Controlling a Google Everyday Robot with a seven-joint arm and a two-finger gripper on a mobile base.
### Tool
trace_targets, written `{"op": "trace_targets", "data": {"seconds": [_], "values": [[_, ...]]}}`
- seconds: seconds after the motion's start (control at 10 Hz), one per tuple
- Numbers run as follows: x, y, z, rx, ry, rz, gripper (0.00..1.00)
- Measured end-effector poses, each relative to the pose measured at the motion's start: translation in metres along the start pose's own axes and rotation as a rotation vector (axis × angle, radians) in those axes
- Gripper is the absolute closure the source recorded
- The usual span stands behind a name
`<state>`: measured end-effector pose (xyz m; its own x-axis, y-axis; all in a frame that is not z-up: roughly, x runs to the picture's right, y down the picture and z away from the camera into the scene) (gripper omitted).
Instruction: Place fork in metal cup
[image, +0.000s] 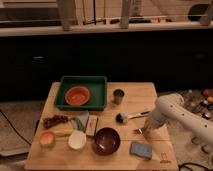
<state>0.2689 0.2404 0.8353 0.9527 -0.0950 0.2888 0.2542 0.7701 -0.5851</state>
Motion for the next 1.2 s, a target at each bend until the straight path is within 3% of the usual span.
{"op": "trace_targets", "data": {"seconds": [1.2], "values": [[-0.0090,-0.0044,0.0035,-0.007,-0.016,-0.001,1.00]]}}
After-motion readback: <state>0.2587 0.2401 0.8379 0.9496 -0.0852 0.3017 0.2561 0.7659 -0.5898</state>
